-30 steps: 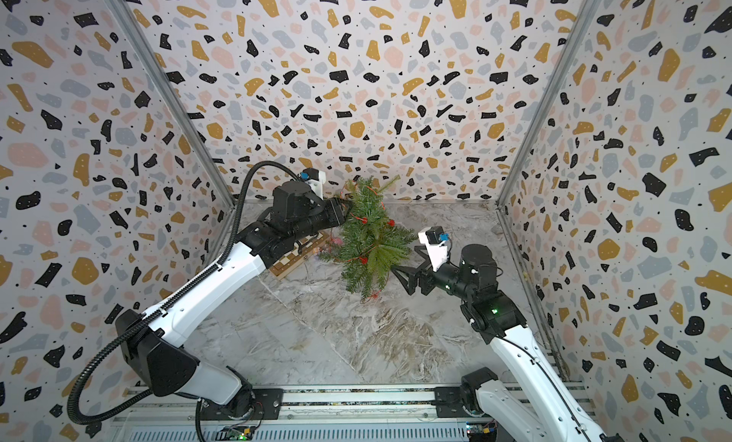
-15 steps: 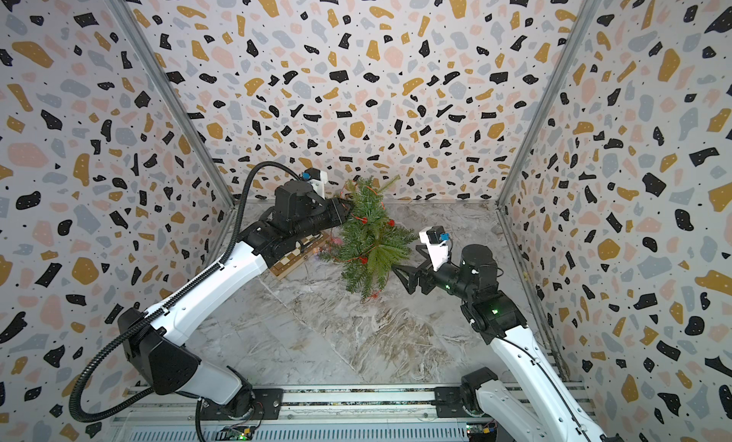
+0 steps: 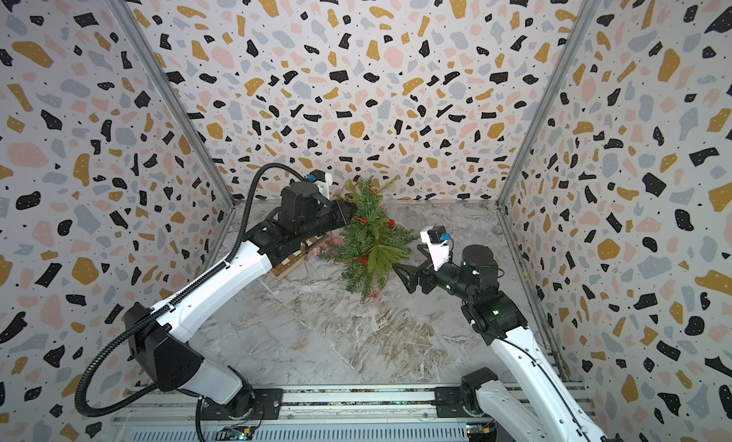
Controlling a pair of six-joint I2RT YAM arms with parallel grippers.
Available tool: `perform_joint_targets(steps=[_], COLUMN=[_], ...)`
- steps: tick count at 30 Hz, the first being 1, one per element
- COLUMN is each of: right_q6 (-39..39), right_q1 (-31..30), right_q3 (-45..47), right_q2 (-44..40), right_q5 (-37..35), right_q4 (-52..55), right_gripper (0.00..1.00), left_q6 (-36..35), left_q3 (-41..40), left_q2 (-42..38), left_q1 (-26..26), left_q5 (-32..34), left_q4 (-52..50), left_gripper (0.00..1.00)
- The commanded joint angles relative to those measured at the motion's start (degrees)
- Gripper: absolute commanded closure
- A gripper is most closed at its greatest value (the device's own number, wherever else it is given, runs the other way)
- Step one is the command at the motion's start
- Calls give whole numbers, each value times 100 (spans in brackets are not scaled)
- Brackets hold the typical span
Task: Remove string lights from the small christmas tree
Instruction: Pick up the light string from the Christmas tree.
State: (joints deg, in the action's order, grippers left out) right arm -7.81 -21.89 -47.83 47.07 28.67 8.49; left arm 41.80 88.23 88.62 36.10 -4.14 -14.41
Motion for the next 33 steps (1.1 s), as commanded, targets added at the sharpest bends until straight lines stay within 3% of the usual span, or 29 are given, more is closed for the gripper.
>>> perform_joint_targets(steps=[1,6,16,23,33], right_q6=[7,-10,-88,-158,-214], right_q1=[-35,-34,-34,-30,-30], right_q3=[-70,-41,-68,-82,-194], right_q2=[-120,-122,-128,-88,-22], right_q5=[-61,-88,-7,67,104], right_q4=[-79,-128,-145,-238,-318], right_gripper=[0,0,0,0,0], left_q6=[11,-92,-673,-1520,-2264], left_q3=[36,52,293,998,1917], left_q2=[-230,-361,-529,-357,91], left_q1=[29,38,38,29,21], left_q5=[87,227,270,378,751], left_q4=[268,93,-591,-1697,-2392], left_gripper=[94,100,100,100,100])
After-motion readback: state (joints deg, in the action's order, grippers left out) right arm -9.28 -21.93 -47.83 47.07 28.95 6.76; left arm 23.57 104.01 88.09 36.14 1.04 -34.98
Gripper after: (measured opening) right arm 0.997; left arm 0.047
